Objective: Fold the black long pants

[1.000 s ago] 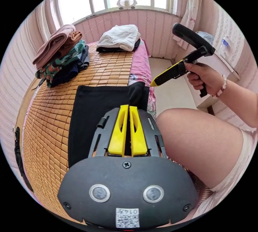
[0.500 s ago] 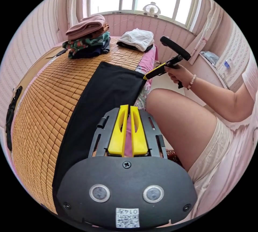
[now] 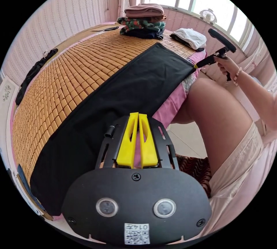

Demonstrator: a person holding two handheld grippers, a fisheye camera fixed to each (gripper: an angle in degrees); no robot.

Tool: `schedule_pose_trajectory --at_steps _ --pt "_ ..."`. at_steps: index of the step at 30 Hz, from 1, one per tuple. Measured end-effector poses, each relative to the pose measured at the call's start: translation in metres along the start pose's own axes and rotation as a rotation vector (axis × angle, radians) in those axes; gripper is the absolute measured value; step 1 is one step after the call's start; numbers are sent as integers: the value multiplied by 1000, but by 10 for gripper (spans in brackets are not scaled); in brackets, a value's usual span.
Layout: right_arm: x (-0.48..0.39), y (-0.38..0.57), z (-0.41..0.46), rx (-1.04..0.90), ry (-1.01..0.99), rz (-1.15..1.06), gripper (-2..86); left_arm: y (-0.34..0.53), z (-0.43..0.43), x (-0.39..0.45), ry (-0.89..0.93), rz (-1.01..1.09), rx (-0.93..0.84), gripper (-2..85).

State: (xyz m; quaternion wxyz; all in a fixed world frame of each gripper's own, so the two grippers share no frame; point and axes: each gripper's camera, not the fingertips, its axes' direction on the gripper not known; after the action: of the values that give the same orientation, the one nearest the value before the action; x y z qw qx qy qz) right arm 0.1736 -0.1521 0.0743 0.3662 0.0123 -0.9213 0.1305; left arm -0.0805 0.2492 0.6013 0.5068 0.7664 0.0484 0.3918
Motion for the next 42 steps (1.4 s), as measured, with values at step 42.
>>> schedule_pose_trajectory --at_steps 42 --pt "-757 -123 159 -87 24 -1085 -7 294 -231 -437 -689 -877 30 -9"
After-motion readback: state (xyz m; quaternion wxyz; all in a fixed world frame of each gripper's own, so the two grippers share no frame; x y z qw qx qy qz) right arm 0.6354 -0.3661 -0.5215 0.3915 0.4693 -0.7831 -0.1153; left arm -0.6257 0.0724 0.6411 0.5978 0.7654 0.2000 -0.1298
